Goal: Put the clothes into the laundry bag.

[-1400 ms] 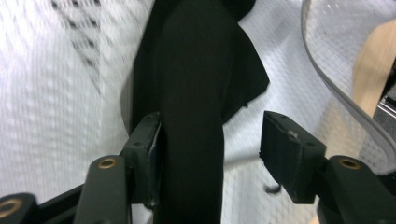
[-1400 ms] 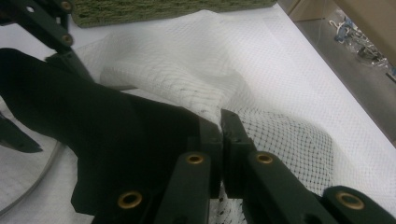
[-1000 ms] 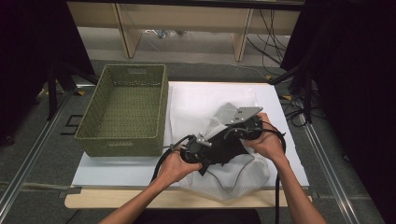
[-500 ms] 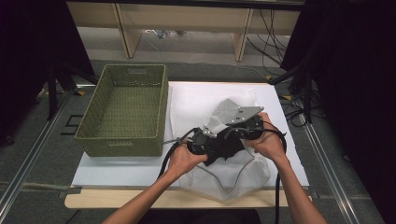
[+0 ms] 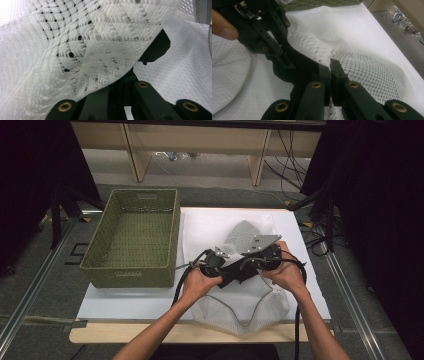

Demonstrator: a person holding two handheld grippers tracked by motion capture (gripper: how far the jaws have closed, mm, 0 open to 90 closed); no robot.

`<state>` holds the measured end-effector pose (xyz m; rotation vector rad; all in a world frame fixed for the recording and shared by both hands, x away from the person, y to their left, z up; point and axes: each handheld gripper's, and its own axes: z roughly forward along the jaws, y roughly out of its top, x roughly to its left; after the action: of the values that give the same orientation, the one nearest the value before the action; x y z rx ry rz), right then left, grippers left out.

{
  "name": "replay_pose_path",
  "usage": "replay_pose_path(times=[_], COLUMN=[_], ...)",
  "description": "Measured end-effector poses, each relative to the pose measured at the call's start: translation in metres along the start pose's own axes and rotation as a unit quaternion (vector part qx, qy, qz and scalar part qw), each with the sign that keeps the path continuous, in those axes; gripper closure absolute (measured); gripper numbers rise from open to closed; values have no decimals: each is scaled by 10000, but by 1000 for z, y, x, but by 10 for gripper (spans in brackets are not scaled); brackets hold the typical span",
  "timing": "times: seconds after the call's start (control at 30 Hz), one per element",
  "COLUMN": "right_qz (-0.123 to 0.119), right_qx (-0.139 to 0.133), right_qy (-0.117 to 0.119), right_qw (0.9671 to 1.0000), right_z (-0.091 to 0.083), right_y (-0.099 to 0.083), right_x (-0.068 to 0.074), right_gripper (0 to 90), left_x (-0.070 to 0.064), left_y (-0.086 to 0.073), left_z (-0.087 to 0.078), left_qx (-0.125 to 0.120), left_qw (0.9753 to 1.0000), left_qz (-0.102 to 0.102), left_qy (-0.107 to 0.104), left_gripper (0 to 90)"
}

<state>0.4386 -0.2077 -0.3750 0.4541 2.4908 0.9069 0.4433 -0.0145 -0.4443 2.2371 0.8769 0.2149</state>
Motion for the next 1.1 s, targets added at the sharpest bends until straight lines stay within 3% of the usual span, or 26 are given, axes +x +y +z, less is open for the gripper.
replay_pose_path(times=[0.13, 0.17, 0.27, 0.37, 0.47, 0.5, 0.53, 0.57, 0.73, 0.77, 0.8, 0.83, 1.0, 1.03, 1.1], right_qz=[-104, -104, -22, -26, -59, -74, -74, -83, -136, -138, -138, -106, -140, -142, -198], right_qx=[-6, -7, 25, 25, 34, 35, 35, 34, 45, 43, 43, 47, 2, -24, -21], right_qy=[26, 23, 75, 63, 52, 21, 21, 44, 4, 8, 8, 66, 46, 23, 5], right_qw=[9999, 9999, 10000, 10000, 10000, 10000, 10000, 10000, 9999, 9999, 9999, 9999, 9999, 9999, 9998], right_z=[0, 0, -1, -2, -2, -1, -1, -1, 0, -1, -1, -2, -1, -1, -1], right_y=[0, 0, 0, 0, 0, 0, 0, 1, 2, 2, 2, 2, 1, 1, 1], right_x=[-1, 0, 1, 1, 3, 4, 4, 5, 6, 6, 6, 6, 5, 5, 4], right_gripper=[897, 897, 897, 897, 897, 897, 897, 897, 897, 898, 898, 897, 897, 897, 897], left_x=[-3, -3, -5, -5, -5, -4, -6, -8, -9, -7, -7, -9, -2, -1, 0], left_y=[-4, -5, -9, -13, -18, -18, -20, -20, -17, -15, -15, -12, -5, -3, -2], left_z=[-4, -8, -15, -17, -22, -24, -23, -23, -13, -10, -10, -3, 0, 2, 3], left_qx=[-13, 92, 130, 108, 112, 183, 79, 136, 71, 156, 156, 2, -33, -57, -55], left_qw=[10000, 9999, 9998, 9998, 9997, 9993, 9995, 9992, 9994, 9984, 9984, 9995, 9997, 10000, 10000], left_qz=[47, 72, 169, 138, 233, 306, 294, 367, 351, 551, 551, 317, 251, 67, 48], left_qy=[0, -53, 18, -26, 19, -83, -63, -90, -24, -3, -3, 47, 63, 8, 54], left_gripper=[714, 714, 701, 671, 684, 712, 712, 760, 861, 866, 867, 868, 870, 871, 871])
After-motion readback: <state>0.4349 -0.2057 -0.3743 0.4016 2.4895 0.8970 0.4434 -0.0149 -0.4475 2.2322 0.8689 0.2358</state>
